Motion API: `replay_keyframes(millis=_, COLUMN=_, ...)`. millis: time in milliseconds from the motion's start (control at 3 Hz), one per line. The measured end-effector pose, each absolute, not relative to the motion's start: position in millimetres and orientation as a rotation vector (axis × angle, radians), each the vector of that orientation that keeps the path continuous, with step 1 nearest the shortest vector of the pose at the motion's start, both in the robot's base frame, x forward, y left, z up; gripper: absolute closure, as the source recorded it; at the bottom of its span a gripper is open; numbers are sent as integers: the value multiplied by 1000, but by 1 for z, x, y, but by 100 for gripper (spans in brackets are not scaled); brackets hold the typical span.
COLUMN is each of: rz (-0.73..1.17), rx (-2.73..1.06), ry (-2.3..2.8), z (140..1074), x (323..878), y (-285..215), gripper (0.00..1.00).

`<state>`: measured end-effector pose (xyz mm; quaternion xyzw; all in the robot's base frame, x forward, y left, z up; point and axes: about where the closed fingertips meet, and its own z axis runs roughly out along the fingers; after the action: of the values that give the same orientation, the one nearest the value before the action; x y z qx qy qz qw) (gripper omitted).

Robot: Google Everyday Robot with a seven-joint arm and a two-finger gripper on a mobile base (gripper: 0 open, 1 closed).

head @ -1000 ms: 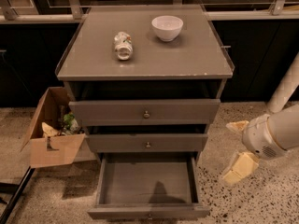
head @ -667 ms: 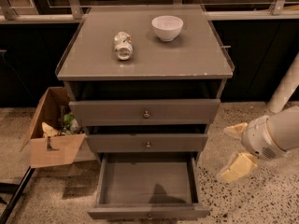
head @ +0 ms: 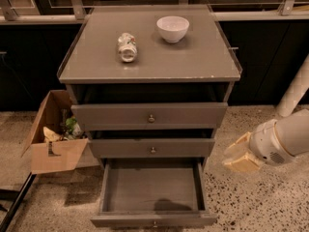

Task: Close bottom drawer

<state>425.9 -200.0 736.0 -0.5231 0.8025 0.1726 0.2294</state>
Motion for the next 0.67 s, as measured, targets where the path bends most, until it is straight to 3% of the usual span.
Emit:
replay_keyframes(millis=333, rz=473, rx=-1437, ry=2207, z=736, x=426, y=-200, gripper=90)
replay_keyframes(millis=667, rz=448, rx=-1406, ry=2196, z=730, x=422, y=-197, gripper=100)
